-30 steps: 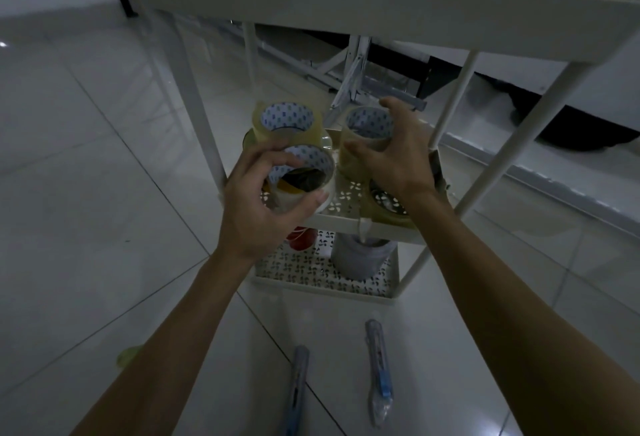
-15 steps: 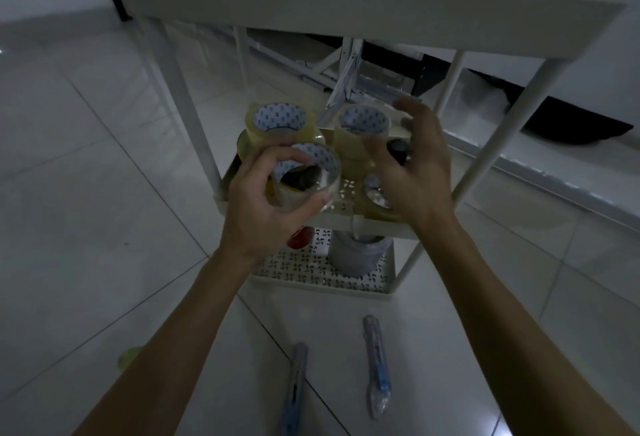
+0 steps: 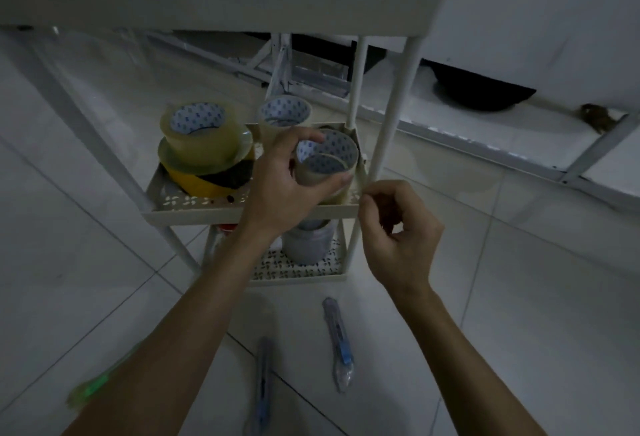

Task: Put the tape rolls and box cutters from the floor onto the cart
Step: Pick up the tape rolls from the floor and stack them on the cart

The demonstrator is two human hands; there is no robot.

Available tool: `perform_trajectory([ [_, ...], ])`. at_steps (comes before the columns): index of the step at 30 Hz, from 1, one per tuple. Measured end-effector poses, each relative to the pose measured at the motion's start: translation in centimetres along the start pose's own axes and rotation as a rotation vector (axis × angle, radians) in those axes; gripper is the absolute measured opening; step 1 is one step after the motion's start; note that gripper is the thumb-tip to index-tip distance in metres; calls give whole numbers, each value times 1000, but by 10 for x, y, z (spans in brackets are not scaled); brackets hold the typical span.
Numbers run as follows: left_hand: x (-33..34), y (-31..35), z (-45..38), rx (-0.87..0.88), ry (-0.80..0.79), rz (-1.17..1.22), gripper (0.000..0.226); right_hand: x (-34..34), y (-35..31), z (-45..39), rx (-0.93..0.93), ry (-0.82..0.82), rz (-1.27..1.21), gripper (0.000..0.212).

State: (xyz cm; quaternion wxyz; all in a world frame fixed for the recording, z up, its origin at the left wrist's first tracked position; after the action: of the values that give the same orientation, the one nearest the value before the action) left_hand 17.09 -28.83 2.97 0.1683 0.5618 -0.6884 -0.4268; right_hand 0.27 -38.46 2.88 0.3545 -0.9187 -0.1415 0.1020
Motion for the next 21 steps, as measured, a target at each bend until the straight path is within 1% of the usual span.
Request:
perform_trajectory([
  [2, 7, -1, 1, -9, -10, -4, 54, -4, 7, -1, 25, 16, 18, 7],
  [8, 3, -4, 1, -9, 34, -63, 52, -8, 15, 0, 64, 26, 23, 5],
  [21, -5, -4, 2, 13, 50, -115, 54, -1, 15, -7, 17, -10, 86, 5],
])
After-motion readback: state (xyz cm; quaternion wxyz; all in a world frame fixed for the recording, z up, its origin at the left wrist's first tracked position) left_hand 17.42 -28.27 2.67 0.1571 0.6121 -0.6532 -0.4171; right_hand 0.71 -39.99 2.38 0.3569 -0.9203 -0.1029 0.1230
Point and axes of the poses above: each hand's wrist, its own z-axis away from the middle knuckle, its own x-axis out of the palm, y = z × x, the point moved 7 cm from there along -z, towards the middle knuckle, and after that the axes turned 10 degrees about y, right-handed, at the moved point
